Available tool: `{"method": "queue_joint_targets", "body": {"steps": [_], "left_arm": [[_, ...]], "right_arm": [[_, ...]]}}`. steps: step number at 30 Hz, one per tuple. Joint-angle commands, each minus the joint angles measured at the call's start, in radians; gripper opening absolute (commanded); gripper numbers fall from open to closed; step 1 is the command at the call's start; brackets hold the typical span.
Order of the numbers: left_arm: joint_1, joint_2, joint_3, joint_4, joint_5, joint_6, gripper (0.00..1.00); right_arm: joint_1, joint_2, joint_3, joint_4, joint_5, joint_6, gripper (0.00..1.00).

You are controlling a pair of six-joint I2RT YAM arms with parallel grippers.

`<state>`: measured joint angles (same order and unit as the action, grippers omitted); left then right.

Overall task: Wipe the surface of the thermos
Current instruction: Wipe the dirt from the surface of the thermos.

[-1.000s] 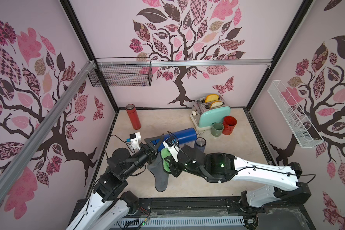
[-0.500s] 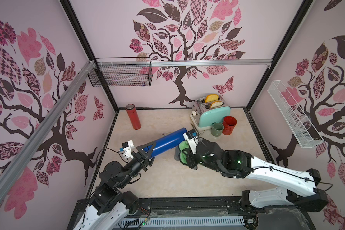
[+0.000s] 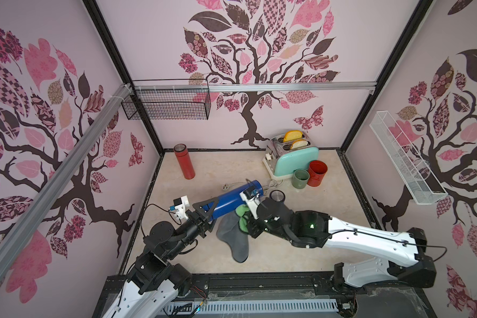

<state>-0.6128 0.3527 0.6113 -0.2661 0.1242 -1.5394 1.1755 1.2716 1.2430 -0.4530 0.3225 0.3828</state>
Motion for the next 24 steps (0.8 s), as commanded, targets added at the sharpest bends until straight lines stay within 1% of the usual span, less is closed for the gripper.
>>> {"method": "queue_joint_targets", "body": {"steps": [1, 3, 6, 11, 13, 15, 17, 20, 22, 24], "left_arm": [[-0.004, -0.018, 0.022, 0.065, 0.025, 0.009, 0.00], [-0.004, -0.009, 0.027, 0.071, 0.032, 0.016, 0.00], [-0.004, 0.015, 0.049, 0.057, 0.045, 0.046, 0.00], [-0.004, 0.047, 0.097, -0.034, 0.045, 0.119, 0.00], [-0.004, 0.045, 0.092, -0.027, 0.046, 0.124, 0.00], [-0.004, 0.039, 0.097, -0.036, 0.046, 0.138, 0.00], [-0.004, 0.033, 0.114, -0.070, 0.042, 0.161, 0.00], [-0.005, 0.019, 0.141, -0.113, 0.035, 0.196, 0.00], [-0.004, 0.018, 0.160, -0.129, 0.045, 0.234, 0.00], [-0.004, 0.034, 0.204, -0.192, 0.052, 0.307, 0.00]], "right_arm": [[-0.068, -0.094, 0.006, -0.006, 0.033, -0.005, 0.00], [-0.068, -0.080, 0.041, -0.029, 0.024, -0.023, 0.00], [-0.053, -0.026, 0.086, -0.022, -0.069, -0.012, 0.00], [0.109, 0.066, 0.132, 0.064, -0.077, 0.012, 0.00], [0.124, 0.083, 0.135, 0.089, -0.117, 0.029, 0.00], [0.122, 0.071, 0.113, 0.106, -0.092, 0.024, 0.00], [0.086, 0.048, 0.094, 0.082, -0.056, 0.011, 0.00], [-0.054, -0.003, 0.034, 0.058, -0.122, 0.025, 0.00], [-0.117, -0.035, 0.007, 0.048, -0.125, 0.015, 0.00], [-0.135, -0.047, 0.021, 0.019, -0.095, -0.010, 0.00]]}}
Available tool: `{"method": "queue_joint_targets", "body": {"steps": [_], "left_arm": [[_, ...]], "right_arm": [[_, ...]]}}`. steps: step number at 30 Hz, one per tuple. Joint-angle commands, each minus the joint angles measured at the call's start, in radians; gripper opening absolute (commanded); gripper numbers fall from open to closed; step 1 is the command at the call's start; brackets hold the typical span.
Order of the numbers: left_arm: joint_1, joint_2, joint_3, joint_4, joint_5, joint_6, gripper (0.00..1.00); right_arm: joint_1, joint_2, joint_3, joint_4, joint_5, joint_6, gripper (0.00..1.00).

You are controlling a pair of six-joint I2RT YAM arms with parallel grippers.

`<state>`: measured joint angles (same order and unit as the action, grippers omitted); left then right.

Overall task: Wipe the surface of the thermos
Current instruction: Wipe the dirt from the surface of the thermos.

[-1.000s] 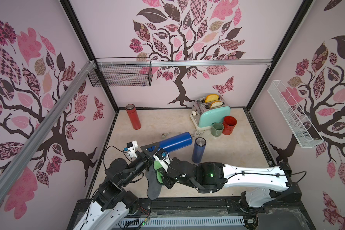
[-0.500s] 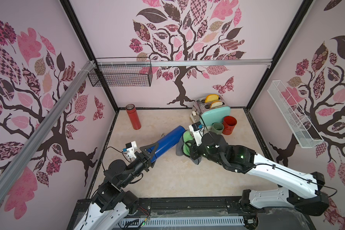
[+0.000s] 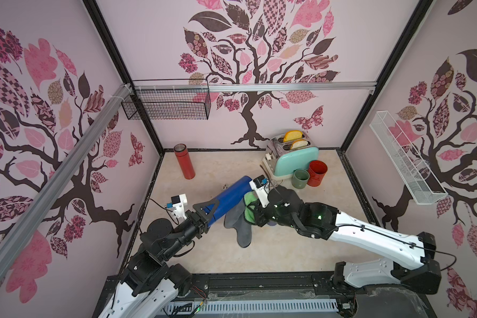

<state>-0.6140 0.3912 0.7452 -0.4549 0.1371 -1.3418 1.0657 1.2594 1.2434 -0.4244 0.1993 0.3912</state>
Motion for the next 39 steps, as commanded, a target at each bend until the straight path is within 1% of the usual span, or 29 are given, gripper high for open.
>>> {"method": "queue_joint_targets", "body": {"steps": [1, 3, 4, 7, 10, 12, 15, 17, 20, 22, 26, 29, 31, 33, 34, 35, 37, 39], "left_arm": [[-0.003, 0.014, 0.099, -0.055, 0.039, 0.169, 0.00], [-0.003, 0.062, 0.171, -0.179, 0.030, 0.304, 0.00], [-0.003, 0.094, 0.206, -0.251, 0.016, 0.373, 0.00], [-0.002, 0.175, 0.288, -0.397, -0.059, 0.549, 0.00], [-0.004, 0.222, 0.331, -0.454, -0.135, 0.700, 0.00], [-0.009, 0.240, 0.354, -0.473, -0.159, 0.799, 0.00], [-0.027, 0.232, 0.352, -0.456, -0.179, 0.928, 0.00], [-0.055, 0.212, 0.338, -0.427, -0.205, 0.996, 0.00], [-0.131, 0.199, 0.326, -0.405, -0.266, 1.087, 0.00], [-0.192, 0.209, 0.320, -0.411, -0.327, 1.161, 0.00], [-0.316, 0.254, 0.320, -0.446, -0.452, 1.297, 0.00], [-0.458, 0.284, 0.302, -0.429, -0.590, 1.396, 0.00], [-0.580, 0.308, 0.286, -0.397, -0.701, 1.480, 0.00], [-0.676, 0.325, 0.264, -0.346, -0.795, 1.565, 0.00], [-0.710, 0.330, 0.248, -0.304, -0.824, 1.610, 0.00], [-0.726, 0.327, 0.231, -0.264, -0.831, 1.644, 0.00], [-0.729, 0.312, 0.189, -0.169, -0.813, 1.726, 0.00], [-0.731, 0.303, 0.157, -0.102, -0.811, 1.803, 0.00]], "right_arm": [[-0.026, -0.034, 0.040, -0.029, 0.037, -0.031, 0.00], [-0.026, -0.032, 0.080, -0.043, 0.009, -0.037, 0.00], [-0.025, -0.032, 0.096, -0.041, -0.029, -0.034, 0.00], [-0.020, -0.031, 0.128, -0.027, -0.127, -0.014, 0.00], [-0.016, -0.033, 0.151, -0.035, -0.184, 0.002, 0.00], [-0.016, -0.037, 0.161, -0.043, -0.222, 0.011, 0.00], [-0.016, -0.030, 0.183, -0.057, -0.296, 0.019, 0.00], [-0.016, -0.020, 0.197, -0.057, -0.346, 0.026, 0.00], [-0.016, -0.003, 0.219, -0.057, -0.386, 0.032, 0.00], [-0.016, 0.016, 0.246, -0.063, -0.404, 0.031, 0.00], [-0.016, 0.066, 0.315, -0.107, -0.398, 0.005, 0.00], [-0.016, 0.116, 0.377, -0.149, -0.393, -0.013, 0.00], [-0.018, 0.150, 0.419, -0.173, -0.401, -0.027, 0.00], [-0.022, 0.173, 0.446, -0.182, -0.413, -0.034, 0.00], [-0.030, 0.180, 0.452, -0.176, -0.432, -0.031, 0.00], [-0.037, 0.185, 0.456, -0.170, -0.454, -0.028, 0.00], [-0.052, 0.196, 0.462, -0.163, -0.509, -0.025, 0.00], [-0.067, 0.209, 0.456, -0.146, -0.598, -0.021, 0.00]]}}
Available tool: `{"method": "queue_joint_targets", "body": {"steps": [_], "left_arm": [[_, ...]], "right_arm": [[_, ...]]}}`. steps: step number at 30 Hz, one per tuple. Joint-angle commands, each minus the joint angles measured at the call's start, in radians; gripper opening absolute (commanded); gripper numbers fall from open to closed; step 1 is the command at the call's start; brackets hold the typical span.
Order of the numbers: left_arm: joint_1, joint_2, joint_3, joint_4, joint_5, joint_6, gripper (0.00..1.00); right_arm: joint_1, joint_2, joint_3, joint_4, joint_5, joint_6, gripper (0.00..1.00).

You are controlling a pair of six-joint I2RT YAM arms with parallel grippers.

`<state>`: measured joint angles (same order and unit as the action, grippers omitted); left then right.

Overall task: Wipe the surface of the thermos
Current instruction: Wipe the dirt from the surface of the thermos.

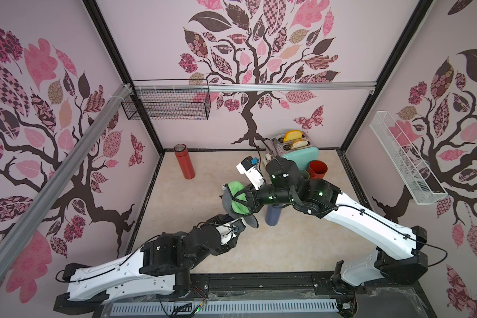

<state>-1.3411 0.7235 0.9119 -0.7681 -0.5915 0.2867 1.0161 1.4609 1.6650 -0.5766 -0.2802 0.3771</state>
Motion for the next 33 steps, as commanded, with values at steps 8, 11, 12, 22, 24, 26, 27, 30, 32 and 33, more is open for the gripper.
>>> {"method": "queue_joint_targets", "body": {"steps": [8, 11, 12, 22, 24, 26, 27, 30, 32, 33], "left_arm": [[-0.047, -0.036, -0.058, 0.409, -0.176, 0.470, 0.00], [-0.056, -0.044, -0.069, 0.464, -0.182, 0.527, 0.00], [-0.059, -0.041, -0.071, 0.474, -0.188, 0.546, 0.00], [-0.063, -0.007, -0.088, 0.463, -0.250, 0.635, 0.00], [-0.064, -0.007, -0.094, 0.467, -0.254, 0.650, 0.00], [-0.064, 0.000, -0.094, 0.457, -0.266, 0.666, 0.00], [-0.063, 0.003, -0.094, 0.456, -0.272, 0.672, 0.00], [-0.068, 0.006, -0.091, 0.451, -0.279, 0.685, 0.00], [-0.075, 0.010, -0.092, 0.447, -0.291, 0.695, 0.00], [-0.079, 0.009, -0.091, 0.443, -0.292, 0.696, 0.00]], "right_arm": [[-0.265, 0.044, -0.198, 0.165, -0.349, 0.057, 0.00], [-0.317, 0.075, -0.211, 0.175, -0.350, 0.034, 0.00], [-0.322, 0.090, -0.197, 0.159, -0.341, 0.020, 0.00], [-0.158, 0.002, -0.066, 0.116, -0.331, 0.054, 0.00], [-0.159, 0.012, -0.039, 0.119, -0.330, 0.055, 0.00], [-0.176, 0.069, 0.019, 0.068, -0.320, 0.015, 0.00], [-0.200, 0.111, 0.043, 0.049, -0.331, 0.003, 0.00], [-0.260, 0.212, 0.063, 0.044, -0.338, -0.027, 0.00], [-0.279, 0.258, 0.079, 0.036, -0.297, -0.073, 0.00], [-0.284, 0.273, 0.091, 0.033, -0.280, -0.093, 0.00]]}}
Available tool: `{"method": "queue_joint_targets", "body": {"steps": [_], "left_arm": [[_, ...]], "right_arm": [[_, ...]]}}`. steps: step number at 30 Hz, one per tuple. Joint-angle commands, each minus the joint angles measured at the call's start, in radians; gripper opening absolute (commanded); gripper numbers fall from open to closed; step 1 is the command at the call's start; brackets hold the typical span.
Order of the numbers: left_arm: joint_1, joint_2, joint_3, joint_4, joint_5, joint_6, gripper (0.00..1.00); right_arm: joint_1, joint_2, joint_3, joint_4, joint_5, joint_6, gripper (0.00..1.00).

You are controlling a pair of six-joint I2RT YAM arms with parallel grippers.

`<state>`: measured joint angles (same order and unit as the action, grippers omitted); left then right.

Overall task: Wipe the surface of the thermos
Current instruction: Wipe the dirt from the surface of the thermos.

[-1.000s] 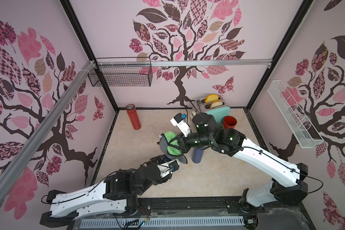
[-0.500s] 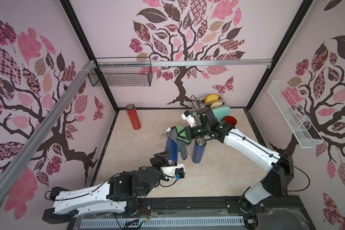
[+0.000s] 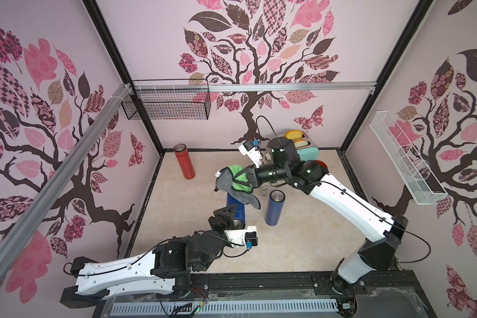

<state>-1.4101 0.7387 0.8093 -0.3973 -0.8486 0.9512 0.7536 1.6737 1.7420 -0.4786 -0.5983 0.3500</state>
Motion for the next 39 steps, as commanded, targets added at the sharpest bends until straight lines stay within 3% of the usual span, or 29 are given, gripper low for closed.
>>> {"method": "queue_joint_targets", "body": {"steps": [1, 5, 9, 13, 17, 22, 27, 31, 39], "left_arm": [[-0.011, -0.008, 0.010, 0.068, -0.032, 0.032, 0.00], [-0.013, -0.025, 0.001, 0.070, -0.017, 0.035, 0.00], [-0.012, -0.036, -0.015, 0.046, -0.019, 0.036, 0.00], [-0.015, -0.039, -0.021, 0.027, -0.021, 0.025, 0.00], [-0.017, -0.033, -0.027, 0.030, -0.025, 0.046, 0.00], [-0.033, -0.033, -0.004, 0.038, -0.018, 0.041, 0.00], [-0.039, -0.043, 0.000, 0.025, -0.018, 0.038, 0.00], [-0.039, -0.036, -0.007, 0.013, -0.012, 0.038, 0.00], [-0.039, -0.020, -0.027, -0.007, -0.007, 0.071, 0.00]], "right_arm": [[-0.024, 0.071, 0.026, -0.076, 0.053, -0.081, 0.00], [-0.012, 0.046, 0.031, -0.116, 0.040, -0.095, 0.00], [0.100, -0.068, 0.027, -0.165, 0.112, -0.115, 0.00], [0.170, -0.125, 0.009, -0.139, 0.057, -0.062, 0.00], [0.163, -0.047, 0.058, -0.143, 0.086, -0.085, 0.00], [0.073, 0.137, 0.090, -0.112, 0.113, -0.111, 0.00], [0.021, 0.129, 0.040, -0.052, 0.163, -0.115, 0.00], [0.025, 0.090, 0.079, -0.114, 0.161, -0.140, 0.00], [0.217, 0.054, 0.247, -0.276, 0.135, -0.173, 0.00]]}}
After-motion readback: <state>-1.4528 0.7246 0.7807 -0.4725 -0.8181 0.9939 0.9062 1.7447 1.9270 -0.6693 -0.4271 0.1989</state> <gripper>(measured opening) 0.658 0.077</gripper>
